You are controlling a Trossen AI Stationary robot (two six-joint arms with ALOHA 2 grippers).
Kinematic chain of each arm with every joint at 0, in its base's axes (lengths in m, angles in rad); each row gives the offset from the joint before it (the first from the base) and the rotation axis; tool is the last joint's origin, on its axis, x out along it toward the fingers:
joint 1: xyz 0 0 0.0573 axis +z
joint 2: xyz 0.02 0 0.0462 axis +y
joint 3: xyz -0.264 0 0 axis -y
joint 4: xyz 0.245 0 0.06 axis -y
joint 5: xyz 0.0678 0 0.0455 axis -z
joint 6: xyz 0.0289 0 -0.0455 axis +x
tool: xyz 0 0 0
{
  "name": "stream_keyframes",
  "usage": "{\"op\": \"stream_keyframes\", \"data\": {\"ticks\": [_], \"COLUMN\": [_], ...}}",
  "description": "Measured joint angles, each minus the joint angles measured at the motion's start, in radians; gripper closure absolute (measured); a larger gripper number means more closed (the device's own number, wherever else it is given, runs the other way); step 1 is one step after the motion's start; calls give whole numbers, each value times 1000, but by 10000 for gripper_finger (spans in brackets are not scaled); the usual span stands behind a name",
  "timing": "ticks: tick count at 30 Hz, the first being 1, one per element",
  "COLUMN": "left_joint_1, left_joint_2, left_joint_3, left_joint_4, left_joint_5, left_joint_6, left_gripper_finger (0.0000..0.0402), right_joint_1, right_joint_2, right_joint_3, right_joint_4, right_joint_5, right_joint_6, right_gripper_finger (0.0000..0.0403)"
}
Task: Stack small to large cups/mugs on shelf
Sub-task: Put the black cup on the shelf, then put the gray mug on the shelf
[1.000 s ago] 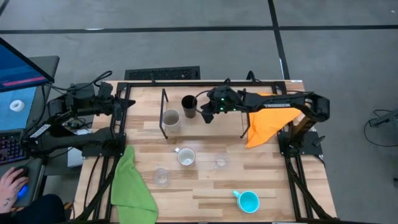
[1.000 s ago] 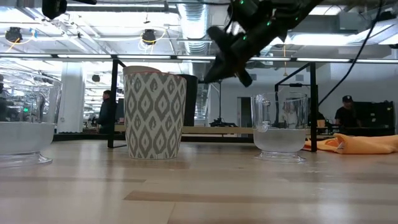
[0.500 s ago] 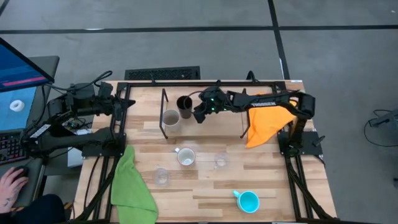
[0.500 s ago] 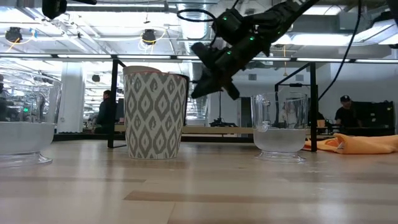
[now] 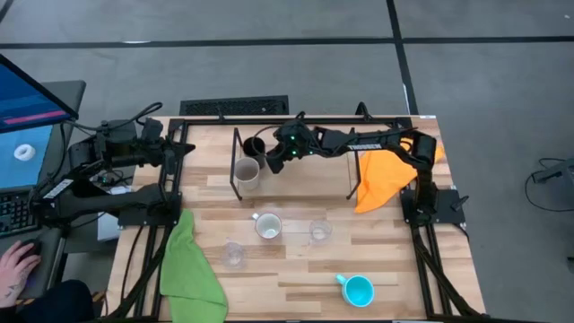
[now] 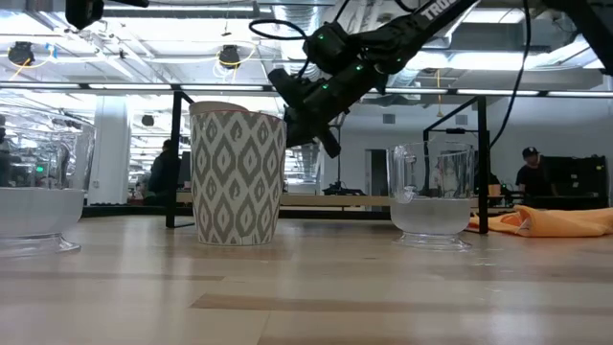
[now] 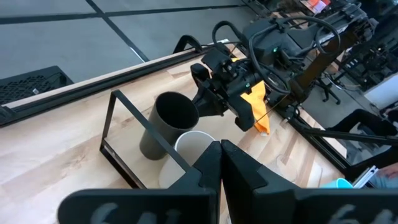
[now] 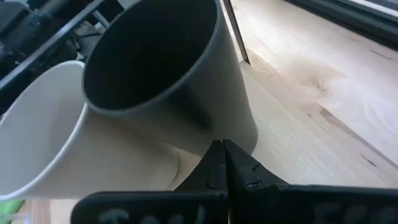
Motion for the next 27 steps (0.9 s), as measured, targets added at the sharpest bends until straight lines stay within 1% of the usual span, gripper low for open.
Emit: {"op": "stream_keyframes", "data": {"ticks": [7, 11, 13, 15, 19, 21, 24, 27], "left_joint_1": [0, 0, 0, 0, 0, 0, 0, 0], "left_joint_2": [0, 0, 0, 0, 0, 0, 0, 0], "left_joint_3": [0, 0, 0, 0, 0, 0, 0, 0], "left_joint_4": [0, 0, 0, 0, 0, 0, 0, 0], "left_joint_5": [1, 2, 2, 2, 2, 2, 2, 2], "left_joint_6": [0, 0, 0, -1, -1, 0, 4, 7], "left_gripper_finger": [401, 401, 401, 401, 402, 401, 401, 401], "right_joint_1": [-17, -32, -32, -30, -12, 14, 83, 174], "right_joint_2": [-15, -59, -117, -190, -357, -426, -522, -600], "right_joint_3": [3, 4, 13, 56, 171, 224, 285, 305], "right_joint_4": [-2, -73, -159, -243, -548, -720, -909, -1041], "right_joint_5": [-8, -30, -51, -55, -44, 6, 114, 231], "right_joint_6": [-6, -7, -18, -51, -110, -118, -101, -25], "right_gripper_finger": [399, 398, 398, 398, 398, 398, 397, 388]}}
